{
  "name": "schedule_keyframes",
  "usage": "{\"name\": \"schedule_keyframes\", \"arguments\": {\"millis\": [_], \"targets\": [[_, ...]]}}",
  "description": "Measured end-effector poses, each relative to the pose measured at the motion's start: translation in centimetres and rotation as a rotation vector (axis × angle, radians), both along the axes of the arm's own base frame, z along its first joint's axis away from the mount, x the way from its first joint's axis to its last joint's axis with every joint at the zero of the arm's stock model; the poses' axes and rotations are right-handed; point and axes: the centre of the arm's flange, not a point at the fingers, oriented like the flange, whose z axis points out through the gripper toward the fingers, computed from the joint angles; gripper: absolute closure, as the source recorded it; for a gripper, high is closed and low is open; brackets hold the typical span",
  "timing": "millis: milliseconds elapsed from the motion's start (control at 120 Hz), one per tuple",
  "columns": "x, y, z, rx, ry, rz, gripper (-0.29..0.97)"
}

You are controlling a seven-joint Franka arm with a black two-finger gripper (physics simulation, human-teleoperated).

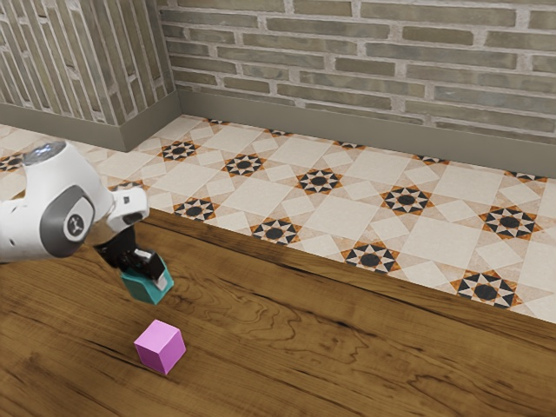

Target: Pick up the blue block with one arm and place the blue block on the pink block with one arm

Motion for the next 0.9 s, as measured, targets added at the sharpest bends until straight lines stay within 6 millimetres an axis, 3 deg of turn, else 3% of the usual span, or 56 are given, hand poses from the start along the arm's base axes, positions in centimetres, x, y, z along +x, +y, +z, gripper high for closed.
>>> {"name": "schedule_keyframes", "arguments": {"millis": [200, 400, 542, 900], "targets": [[0.1, -0.2, -1.5, 0.001, 0.049, 0.093, 0.35], [-0.1, -0.9, -0.2, 0.020, 0.031, 0.136, 0.35], [-1.4, -2.4, -0.8, 0.022, 0.052, 0.154, 0.36], [-1.4, -3.8, -1.0, 0.047, 0.061, 0.157, 0.36]]}}
